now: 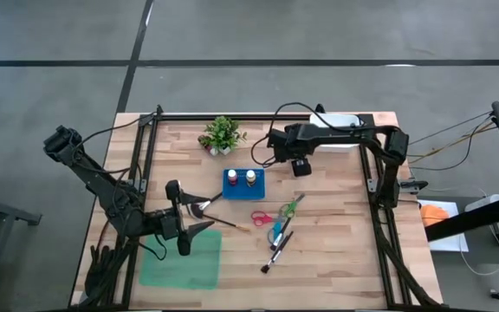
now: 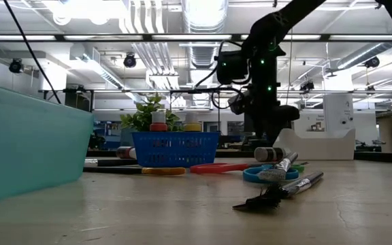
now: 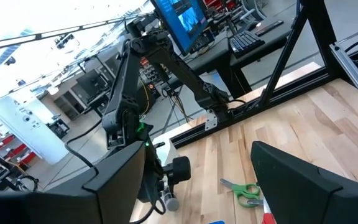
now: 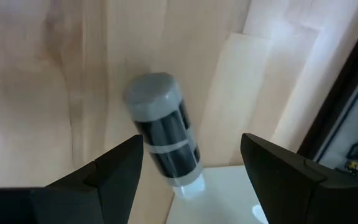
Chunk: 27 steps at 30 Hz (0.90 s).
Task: Pick & Place Paint Supplies
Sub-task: Put the grey paint into the blue bin
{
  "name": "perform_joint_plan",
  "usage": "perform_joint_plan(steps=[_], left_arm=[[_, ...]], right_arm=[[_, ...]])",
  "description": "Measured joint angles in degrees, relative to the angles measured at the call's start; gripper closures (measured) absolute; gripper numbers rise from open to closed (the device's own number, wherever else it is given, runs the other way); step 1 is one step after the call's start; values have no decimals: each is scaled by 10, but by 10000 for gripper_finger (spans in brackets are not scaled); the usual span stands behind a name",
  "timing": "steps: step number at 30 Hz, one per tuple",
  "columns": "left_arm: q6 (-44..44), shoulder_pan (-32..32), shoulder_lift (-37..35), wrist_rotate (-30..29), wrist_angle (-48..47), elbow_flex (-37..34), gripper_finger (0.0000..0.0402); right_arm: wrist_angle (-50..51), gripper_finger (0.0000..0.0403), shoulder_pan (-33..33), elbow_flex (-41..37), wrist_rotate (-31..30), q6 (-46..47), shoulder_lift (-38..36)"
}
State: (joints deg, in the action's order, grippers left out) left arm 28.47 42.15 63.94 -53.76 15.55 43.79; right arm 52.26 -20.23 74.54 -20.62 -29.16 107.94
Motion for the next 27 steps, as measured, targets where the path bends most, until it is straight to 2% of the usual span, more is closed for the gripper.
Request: perform_joint_plan(steps=[27], left_arm=[[-4,-14,0,13,-1,0,99]], right_arm=[[-64,133,-34,-53,75,0,2]])
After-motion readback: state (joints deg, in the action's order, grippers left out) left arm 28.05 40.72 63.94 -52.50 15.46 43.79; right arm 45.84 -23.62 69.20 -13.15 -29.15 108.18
